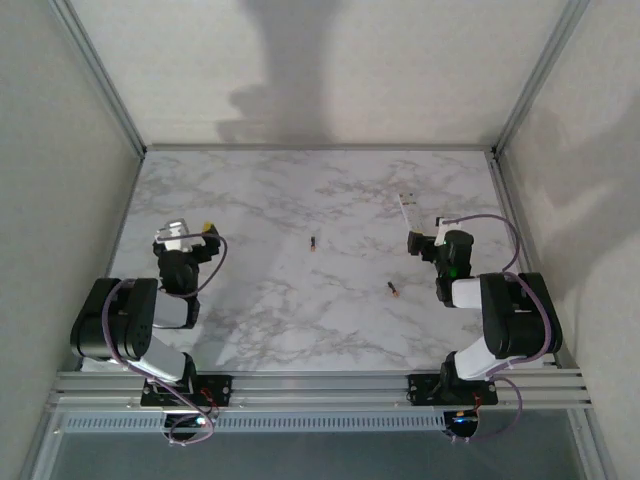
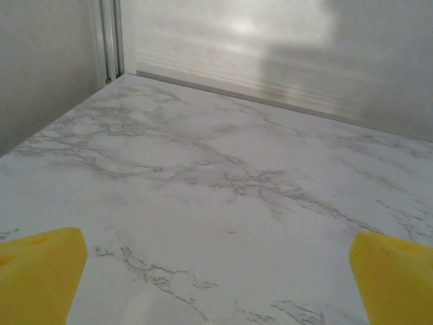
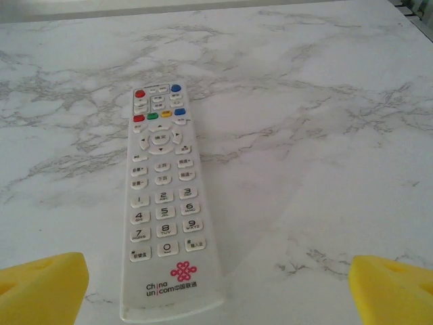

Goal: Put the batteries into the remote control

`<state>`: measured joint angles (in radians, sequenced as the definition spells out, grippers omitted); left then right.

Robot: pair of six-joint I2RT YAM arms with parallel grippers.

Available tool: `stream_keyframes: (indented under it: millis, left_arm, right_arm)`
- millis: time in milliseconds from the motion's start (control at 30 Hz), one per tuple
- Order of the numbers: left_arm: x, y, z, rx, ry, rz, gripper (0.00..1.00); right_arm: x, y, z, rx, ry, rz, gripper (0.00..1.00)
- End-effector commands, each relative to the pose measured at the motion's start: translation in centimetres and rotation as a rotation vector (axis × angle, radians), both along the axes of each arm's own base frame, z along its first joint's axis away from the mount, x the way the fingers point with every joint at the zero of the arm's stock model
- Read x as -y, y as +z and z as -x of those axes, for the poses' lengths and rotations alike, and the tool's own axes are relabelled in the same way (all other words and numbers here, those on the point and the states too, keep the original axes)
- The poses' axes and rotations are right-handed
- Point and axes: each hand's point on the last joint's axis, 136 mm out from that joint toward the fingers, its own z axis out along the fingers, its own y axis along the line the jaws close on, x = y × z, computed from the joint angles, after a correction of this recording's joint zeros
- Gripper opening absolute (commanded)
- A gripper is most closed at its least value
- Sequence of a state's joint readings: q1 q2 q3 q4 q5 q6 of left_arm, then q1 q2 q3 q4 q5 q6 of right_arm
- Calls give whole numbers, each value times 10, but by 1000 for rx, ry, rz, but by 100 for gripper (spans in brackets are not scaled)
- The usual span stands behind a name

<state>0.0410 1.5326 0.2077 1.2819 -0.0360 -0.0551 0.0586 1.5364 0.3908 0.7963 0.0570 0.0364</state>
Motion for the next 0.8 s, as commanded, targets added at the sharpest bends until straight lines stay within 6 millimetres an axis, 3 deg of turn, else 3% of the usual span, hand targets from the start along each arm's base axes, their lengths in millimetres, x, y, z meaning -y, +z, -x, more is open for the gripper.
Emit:
stream_keyframes:
  millis: [0, 767]
  left_arm:
    - [1, 7, -5, 22, -15, -9, 99]
    - [0, 6, -5, 20, -17, 3, 99]
  right_arm:
    - [1, 7, -4, 18, 3, 8, 99]
    - [1, 7, -4, 18, 2, 9, 99]
